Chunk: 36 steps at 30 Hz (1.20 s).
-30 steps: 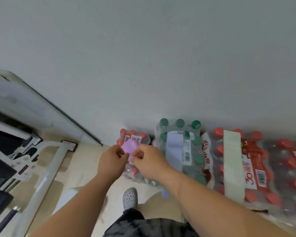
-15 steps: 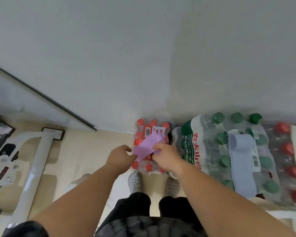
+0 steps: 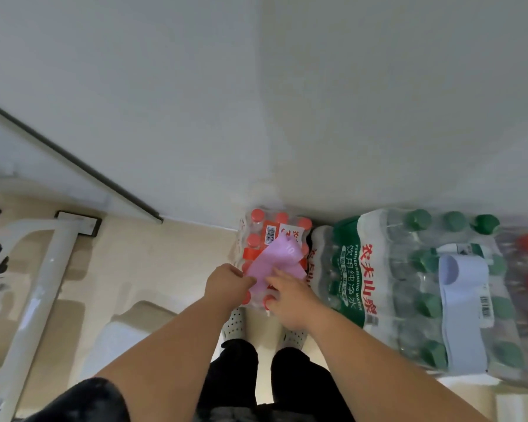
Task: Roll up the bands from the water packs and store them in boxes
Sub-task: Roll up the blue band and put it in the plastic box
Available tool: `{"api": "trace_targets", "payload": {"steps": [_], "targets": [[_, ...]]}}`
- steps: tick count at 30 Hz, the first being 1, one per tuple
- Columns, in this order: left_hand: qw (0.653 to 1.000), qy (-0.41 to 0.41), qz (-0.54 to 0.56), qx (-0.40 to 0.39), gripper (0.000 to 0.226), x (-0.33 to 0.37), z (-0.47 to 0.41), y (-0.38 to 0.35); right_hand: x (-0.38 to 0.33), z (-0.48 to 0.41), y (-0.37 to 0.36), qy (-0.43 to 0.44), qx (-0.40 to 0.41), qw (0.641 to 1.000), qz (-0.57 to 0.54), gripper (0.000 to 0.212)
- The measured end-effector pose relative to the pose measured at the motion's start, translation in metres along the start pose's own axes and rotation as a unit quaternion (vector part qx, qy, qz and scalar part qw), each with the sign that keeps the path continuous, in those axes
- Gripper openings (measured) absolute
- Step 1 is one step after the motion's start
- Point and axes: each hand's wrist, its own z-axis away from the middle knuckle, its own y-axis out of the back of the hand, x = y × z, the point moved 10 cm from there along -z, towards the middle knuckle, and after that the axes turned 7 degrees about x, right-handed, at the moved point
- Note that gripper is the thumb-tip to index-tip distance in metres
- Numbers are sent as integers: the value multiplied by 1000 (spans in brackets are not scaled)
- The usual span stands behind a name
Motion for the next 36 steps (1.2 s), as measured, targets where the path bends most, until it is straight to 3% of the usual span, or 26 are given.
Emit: {"api": "trace_targets", "payload": {"steps": [5,8,11,13,16,19,23,28,30,33,36], "targets": [[998,9,-69,-10,27,-4,0,-2,-6,5,1,19,-17,998,54,56],[1000,-4,-8,7,10,-5,-2,-2,-1,2,-1,29,-12,995,94,56],[998,-35,45,24,12,3,6,7,-1,5,-2,29,-18,997,75,58],[996,-77,50,22,12,17,17,16,-2,10,5,20,-7,1000,16,51],[986,-156,53,13,14,42,38,40,-14,30,36,39,75,996,-40,45],[968,-249,4,-10,18,75,69,68,-37,63,69,100,131,983,-83,56],[930,-359,-68,-39,17,118,127,95,-78,108,84,181,120,974,-64,67],[917,-380,48,-108,21,156,195,112,-94,161,120,187,195,938,-218,24],[914,-379,101,-107,19,168,218,118,-91,184,134,200,222,912,-279,21],[900,-395,152,-104,16,183,256,118,-83,221,150,221,248,892,-307,37],[890,-407,167,-118,19,197,289,94,-61,257,161,235,268,860,-366,22]]}}
